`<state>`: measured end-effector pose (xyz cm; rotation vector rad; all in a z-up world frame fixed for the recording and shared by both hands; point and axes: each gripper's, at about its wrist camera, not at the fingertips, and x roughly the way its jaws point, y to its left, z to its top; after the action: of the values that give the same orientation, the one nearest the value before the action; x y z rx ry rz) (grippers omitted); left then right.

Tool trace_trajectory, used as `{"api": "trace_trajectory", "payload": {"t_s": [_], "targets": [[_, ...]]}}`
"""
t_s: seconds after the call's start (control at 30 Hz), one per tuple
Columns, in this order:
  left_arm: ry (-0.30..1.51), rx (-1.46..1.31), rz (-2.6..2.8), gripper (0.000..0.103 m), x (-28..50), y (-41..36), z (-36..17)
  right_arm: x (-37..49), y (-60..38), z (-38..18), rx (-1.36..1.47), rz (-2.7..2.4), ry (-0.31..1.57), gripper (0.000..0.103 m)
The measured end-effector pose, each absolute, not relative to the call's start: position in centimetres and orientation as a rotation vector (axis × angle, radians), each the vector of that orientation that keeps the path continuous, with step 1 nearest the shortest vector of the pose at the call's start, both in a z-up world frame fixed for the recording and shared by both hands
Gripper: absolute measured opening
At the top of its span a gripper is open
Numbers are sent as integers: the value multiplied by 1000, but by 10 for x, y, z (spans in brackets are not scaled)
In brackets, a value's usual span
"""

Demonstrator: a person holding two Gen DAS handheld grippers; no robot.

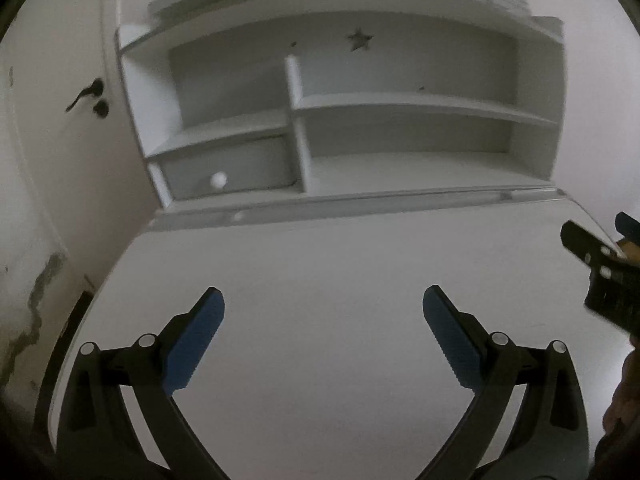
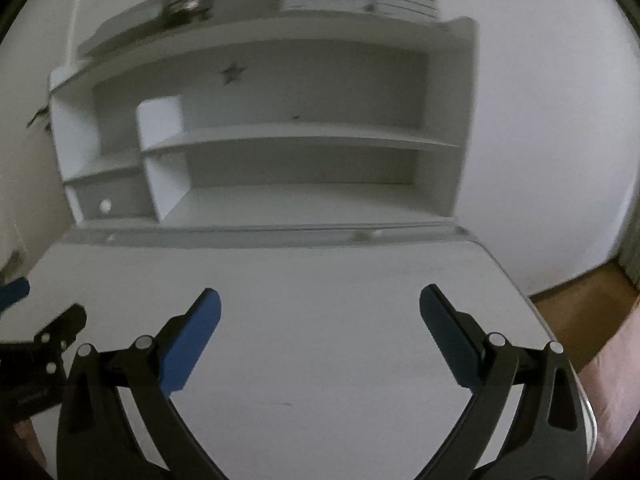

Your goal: Collect trash

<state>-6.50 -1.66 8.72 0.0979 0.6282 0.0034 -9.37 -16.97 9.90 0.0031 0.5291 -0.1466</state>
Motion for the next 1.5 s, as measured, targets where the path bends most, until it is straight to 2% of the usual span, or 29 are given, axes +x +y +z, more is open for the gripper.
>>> {"api": "trace_trajectory", "payload": {"t_s": [0.23, 0.53, 0.83, 1.17, 1.5], "targets": [[677, 64, 15, 97, -44, 14, 70, -96, -153, 85, -62, -166, 540, 96], [670, 96, 7, 97, -44, -1, 67, -103, -185, 82, 55, -206, 559, 96], [696, 133, 8, 97, -40, -7, 63, -99, -167, 80, -33, -173, 594, 96], [687, 153, 24, 97, -42, -9, 63, -101, -179, 76, 31, -176, 625, 96], [721, 54, -55, 97, -40, -1, 61, -98, -176, 71, 14, -166, 673, 96]]}}
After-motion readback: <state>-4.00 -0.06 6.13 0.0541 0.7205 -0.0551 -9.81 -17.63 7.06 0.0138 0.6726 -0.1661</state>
